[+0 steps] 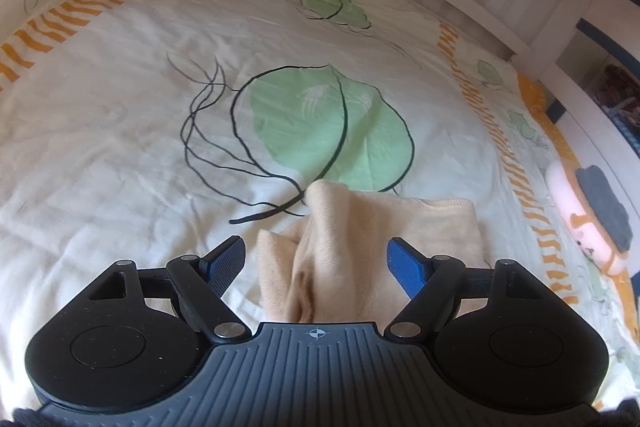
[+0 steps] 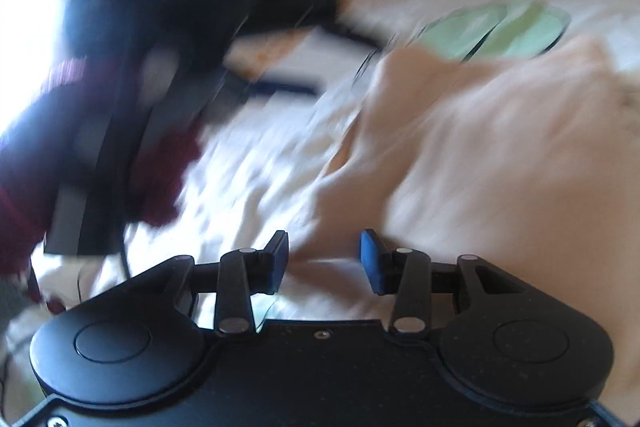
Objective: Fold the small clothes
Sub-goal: 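Open the right tool and release the folded sweater edge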
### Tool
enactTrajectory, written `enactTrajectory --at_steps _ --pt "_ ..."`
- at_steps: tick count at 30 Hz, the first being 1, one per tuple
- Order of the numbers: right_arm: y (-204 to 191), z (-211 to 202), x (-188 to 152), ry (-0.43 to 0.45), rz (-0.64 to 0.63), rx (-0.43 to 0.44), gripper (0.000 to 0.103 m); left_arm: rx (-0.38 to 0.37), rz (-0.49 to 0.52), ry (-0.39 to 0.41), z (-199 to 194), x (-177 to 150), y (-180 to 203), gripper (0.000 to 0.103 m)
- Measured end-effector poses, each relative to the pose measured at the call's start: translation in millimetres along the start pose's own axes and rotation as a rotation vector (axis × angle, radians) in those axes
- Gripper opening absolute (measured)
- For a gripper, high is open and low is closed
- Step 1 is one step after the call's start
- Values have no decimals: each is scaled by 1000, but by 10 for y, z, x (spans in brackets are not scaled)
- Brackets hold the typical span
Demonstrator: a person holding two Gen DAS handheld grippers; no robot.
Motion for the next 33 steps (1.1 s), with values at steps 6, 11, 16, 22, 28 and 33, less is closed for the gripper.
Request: enactTrajectory --at_steps 6,11,16,22,28,33 --pt "-93 39 -84 -1 -48 12 55 36 56 17 233 -123 75 77" --pt "-79 18 -94 -5 -55 25 55 164 62 -28 422 -305 -172 80" --pt "-73 -29 -71 2 -52 42 55 166 19 -29 433 -305 -248 84" --pt "-131 -260 9 25 -110 64 58 165 17 -21 426 -318 -247 87" --pt "146 -643 397 226 -154 -11 86 142 -58 -29 359 -255 -244 87" --pt "562 -566 733 279 -177 -113 103 121 26 15 214 -164 -38 88"
Point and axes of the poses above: each gripper's, at about its wrist camera, not at the fingertips, and z roughly the way its jaws point, y to its right, x to its top, the point moved 7 cm from there along z, roughly the way its jaws point, and after that the axes turned 14 degrees about y, right-handed, at the moved point
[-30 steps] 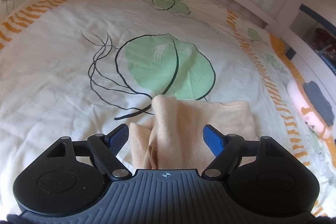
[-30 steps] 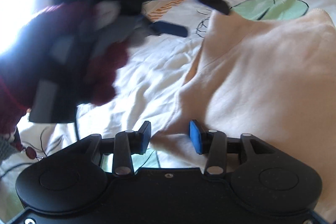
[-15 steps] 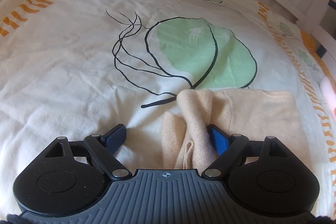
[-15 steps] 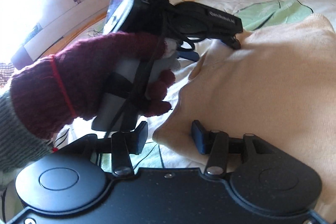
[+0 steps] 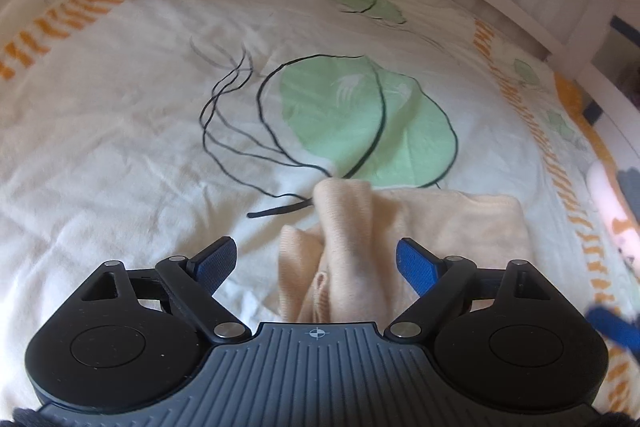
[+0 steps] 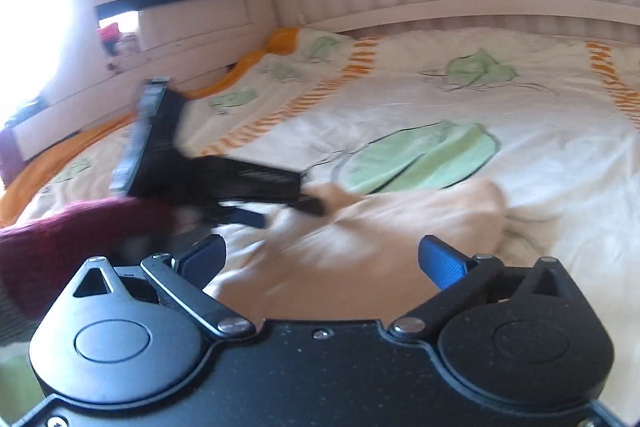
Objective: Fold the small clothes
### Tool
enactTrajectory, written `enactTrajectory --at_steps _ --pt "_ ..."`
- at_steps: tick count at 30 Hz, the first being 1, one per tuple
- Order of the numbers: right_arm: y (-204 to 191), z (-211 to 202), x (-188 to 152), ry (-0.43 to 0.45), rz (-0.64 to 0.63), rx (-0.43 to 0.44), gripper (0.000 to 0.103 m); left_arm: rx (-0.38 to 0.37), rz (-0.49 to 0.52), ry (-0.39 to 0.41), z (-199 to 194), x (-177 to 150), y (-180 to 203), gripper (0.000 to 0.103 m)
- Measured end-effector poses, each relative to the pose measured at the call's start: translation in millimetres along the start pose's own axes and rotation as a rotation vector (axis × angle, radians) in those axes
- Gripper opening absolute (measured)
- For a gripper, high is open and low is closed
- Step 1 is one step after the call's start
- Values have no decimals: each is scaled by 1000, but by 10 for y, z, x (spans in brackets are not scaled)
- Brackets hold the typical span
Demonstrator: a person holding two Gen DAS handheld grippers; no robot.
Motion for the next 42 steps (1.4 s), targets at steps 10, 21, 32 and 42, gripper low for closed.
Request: enactTrajectory --at_steps 10,21,32,42 --pt "397 779 -27 -166 -38 66 103 25 26 23 -74 68 -25 89" --pt "956 722 40 -152 152 -113 103 17 48 -7 -94 4 -3 90" --pt "795 72 -446 -239 321 -79 103 6 133 -31 -207 -190 158 90" --pt "637 -183 -595 -262 393 -73 103 9 95 -21 -473 -261 91 91"
Point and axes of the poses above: each gripper's, at about its wrist camera, not at the fingertips, and z roughly the way its jaws point, y to its right, x to its top, the point moved 7 cm from there along z, roughly the way its jaws point, and after that the axes turned 14 degrees about y, right-handed, at the moved point
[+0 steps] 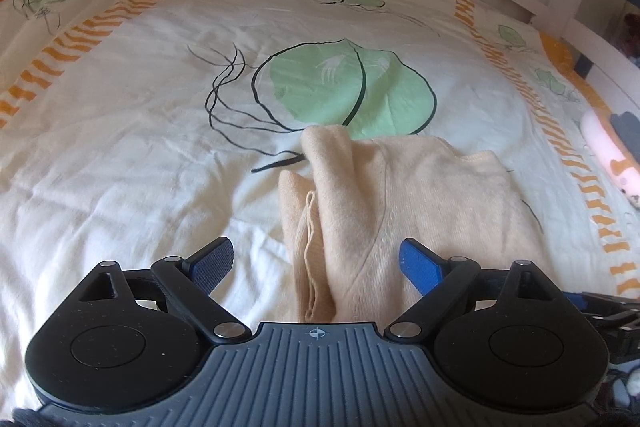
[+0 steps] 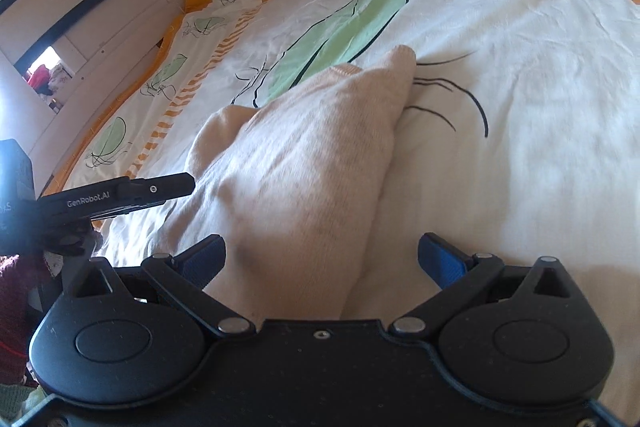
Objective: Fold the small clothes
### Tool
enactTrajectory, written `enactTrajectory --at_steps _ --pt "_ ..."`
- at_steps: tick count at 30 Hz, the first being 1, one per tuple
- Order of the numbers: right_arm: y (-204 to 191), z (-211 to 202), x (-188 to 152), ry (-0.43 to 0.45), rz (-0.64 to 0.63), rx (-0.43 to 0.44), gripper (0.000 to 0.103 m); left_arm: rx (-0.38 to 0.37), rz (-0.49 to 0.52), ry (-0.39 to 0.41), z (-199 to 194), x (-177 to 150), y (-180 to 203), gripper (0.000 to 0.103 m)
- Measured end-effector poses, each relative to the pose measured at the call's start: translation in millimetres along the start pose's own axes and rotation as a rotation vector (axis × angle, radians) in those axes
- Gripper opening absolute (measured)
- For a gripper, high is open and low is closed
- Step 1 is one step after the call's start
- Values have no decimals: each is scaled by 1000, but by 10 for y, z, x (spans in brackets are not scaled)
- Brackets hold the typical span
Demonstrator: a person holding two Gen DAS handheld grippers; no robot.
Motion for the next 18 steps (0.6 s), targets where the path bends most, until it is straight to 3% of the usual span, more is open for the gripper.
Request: enactTrajectory --at_steps 2,5,11,18 --pt "-22 -16 -20 -5 -2 0 103 -13 -22 -10 -82 -38 -33 92" --pt "-30 -35 -22 -11 9 5 103 -31 -57 -18 -206 -104 -90 102" --pt "53 -48 45 -2 71 28 103 -80 -139 -62 -352 -306 -128 102" --pt "112 104 171 13 92 50 103 -130 -122 -145 -87 -532 74 102"
Point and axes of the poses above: each gripper's, at about its wrist camera, not at the fingertips, and z roughly the way its jaws point, y to its right, x to its top, the point moved 7 cm from there along z, roughly the way its jaws point, and after that the axes turned 14 degrees about y, right-handed, at the moved point
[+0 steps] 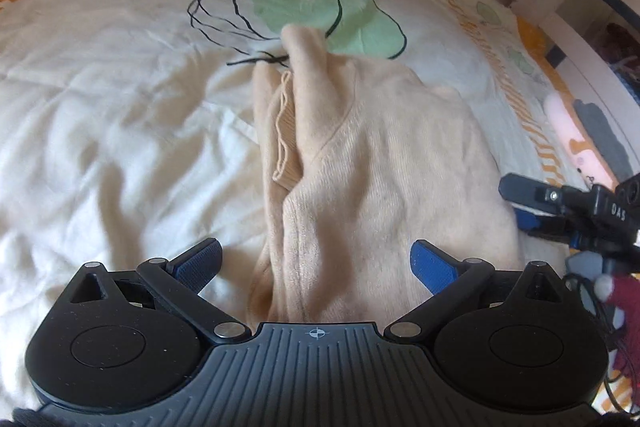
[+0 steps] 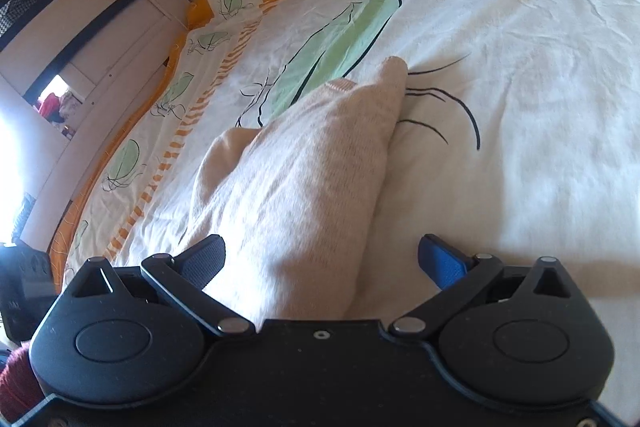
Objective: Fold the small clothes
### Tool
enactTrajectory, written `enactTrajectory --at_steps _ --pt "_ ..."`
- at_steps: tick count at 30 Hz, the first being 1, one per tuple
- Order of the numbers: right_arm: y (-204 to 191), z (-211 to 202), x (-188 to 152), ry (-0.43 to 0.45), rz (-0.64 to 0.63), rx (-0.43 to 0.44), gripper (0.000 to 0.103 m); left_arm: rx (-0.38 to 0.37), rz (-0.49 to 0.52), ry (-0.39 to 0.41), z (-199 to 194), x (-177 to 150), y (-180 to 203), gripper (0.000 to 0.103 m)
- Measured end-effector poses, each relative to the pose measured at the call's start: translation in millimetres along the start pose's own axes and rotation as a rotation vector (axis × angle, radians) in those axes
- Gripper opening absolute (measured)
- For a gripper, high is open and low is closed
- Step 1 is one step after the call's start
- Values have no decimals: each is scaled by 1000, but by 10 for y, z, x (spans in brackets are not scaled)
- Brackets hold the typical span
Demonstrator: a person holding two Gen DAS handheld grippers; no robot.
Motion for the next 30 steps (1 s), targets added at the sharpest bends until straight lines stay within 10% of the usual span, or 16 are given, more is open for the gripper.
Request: enactTrajectory --at_steps 17,22,26,30 --pt "-24 744 297 -5 -40 149 103 -75 -35 29 344 108 138 102" --pt "-26 744 304 -29 -13 169 102 -60 -39 31 311 140 148 72" --pt "-8 709 284 -71 -13 143 52 -63 -45 39 271 176 135 47" --pt "-48 607 290 -58 -21 124 48 -91 -59 44 167 184 189 36"
Point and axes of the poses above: each gripper's, at about its wrist camera, not at the fingertips, and z roughly the way its jaws point, y to its right, x to its top, the point moved 7 cm from there along z, roughly the way its jaws point, and after that the axes turned 14 degrees about y, right-handed, at the moved point
